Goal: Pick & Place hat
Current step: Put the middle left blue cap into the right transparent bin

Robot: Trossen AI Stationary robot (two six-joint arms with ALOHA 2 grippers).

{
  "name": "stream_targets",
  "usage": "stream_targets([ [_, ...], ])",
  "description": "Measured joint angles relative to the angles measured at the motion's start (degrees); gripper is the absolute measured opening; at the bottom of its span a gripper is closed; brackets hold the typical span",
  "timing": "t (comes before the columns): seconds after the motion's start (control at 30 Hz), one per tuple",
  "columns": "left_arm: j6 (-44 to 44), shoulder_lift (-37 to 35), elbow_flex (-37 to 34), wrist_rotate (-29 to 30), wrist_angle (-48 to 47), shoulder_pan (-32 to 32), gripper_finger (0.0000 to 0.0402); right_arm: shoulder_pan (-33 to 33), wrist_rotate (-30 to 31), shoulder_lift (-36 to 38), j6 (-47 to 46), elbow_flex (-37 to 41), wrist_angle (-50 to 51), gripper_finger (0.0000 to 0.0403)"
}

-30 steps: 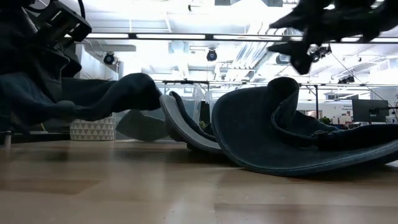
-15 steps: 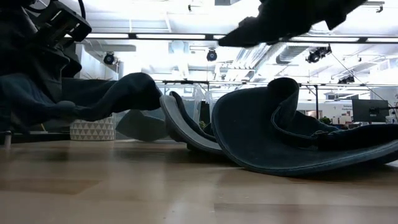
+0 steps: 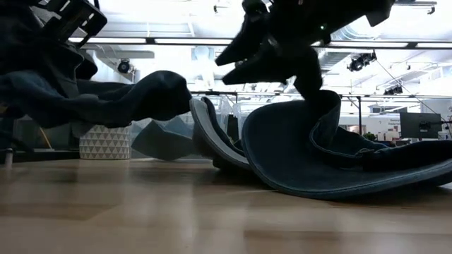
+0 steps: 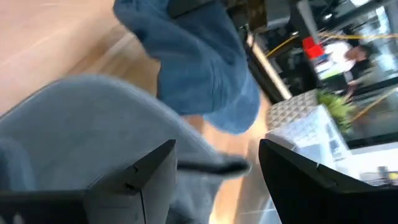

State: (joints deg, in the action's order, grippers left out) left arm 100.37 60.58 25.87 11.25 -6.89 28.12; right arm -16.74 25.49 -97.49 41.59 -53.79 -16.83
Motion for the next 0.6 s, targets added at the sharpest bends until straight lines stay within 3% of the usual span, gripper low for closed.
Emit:
stream_targets([
  [0.3, -1.1, 0.0, 0.0, -0.1, 1.5, 0.0, 0.0, -2.3, 2.6, -7.7, 7.7, -3.5, -5.2, 0.0222],
  [0.6, -2.7, 0.0, 0.0, -0.2, 4.6, 0.0, 0.0, -1.6, 5.6, -11.6, 8.0, -8.0, -7.4, 0.0222],
])
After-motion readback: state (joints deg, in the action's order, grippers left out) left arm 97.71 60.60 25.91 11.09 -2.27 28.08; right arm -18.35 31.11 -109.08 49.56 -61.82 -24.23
